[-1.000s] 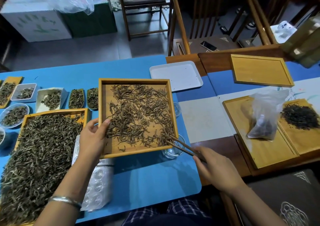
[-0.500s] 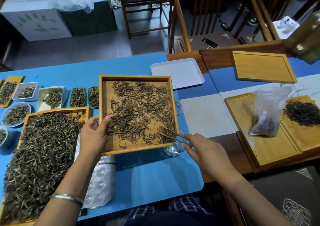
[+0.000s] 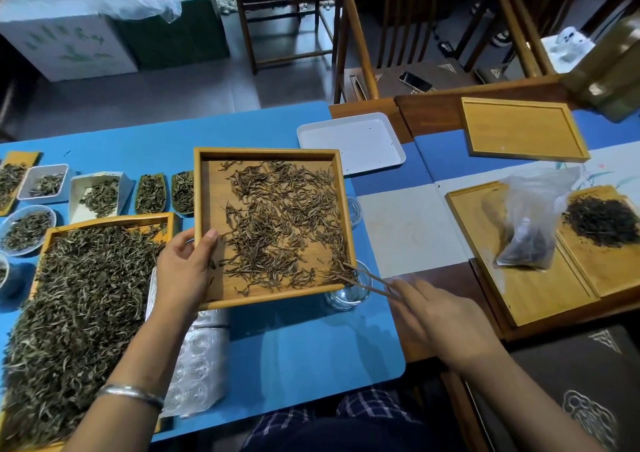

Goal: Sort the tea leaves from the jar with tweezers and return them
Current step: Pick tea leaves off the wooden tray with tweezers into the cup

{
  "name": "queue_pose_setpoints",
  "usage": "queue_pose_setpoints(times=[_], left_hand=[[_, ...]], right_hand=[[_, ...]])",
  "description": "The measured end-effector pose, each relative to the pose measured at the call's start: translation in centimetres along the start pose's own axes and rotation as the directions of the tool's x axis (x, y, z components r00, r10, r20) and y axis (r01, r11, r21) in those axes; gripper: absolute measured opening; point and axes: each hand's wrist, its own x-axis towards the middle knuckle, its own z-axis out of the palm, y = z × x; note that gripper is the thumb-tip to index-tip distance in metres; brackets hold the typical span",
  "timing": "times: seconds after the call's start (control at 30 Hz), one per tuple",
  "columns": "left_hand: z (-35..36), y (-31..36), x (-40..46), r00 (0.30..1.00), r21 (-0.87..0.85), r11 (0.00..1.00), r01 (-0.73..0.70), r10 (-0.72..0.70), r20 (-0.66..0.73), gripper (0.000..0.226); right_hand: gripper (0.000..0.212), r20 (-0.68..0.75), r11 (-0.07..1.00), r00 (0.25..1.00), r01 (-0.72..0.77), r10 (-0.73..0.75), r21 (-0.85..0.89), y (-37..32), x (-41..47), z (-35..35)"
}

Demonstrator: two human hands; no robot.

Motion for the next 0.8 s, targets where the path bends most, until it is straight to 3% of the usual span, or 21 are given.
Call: queue_pose_setpoints(times=[0.23,0.43,0.6,0.8], left_hand=[[0.0,-0.1,-0.1,1.000,-0.008,1.000,0.008,-0.008,-0.003,0.026],[0.0,0.0,0.1,1.000,-0.016,0.999,0.028,-0.028,-0.005,0.034],[0.0,0.0,0.2,0.999,-0.031,0.999,0.032,-0.032,-0.001,0.029],[0.0,-0.2,0.3,1.000,-0.033,0.999,0.024,-0.024,0.003,0.023]], right_hand=[[0.029,-0.146,0.998,0.989,0.023,-0.013,0.062,-0.4,0.8,-1.1],[0.031,-0.129,0.949,0.990,0.098,-0.062,0.300,-5.5,6.0,-1.2],[0.024,-0.147,0.947,0.981,0.162,-0.125,0.278,-7.8,7.4,-0.6],[0.036,-0.089,0.951,0.993,0.103,-0.081,0.291,-5.3,5.8,0.6]])
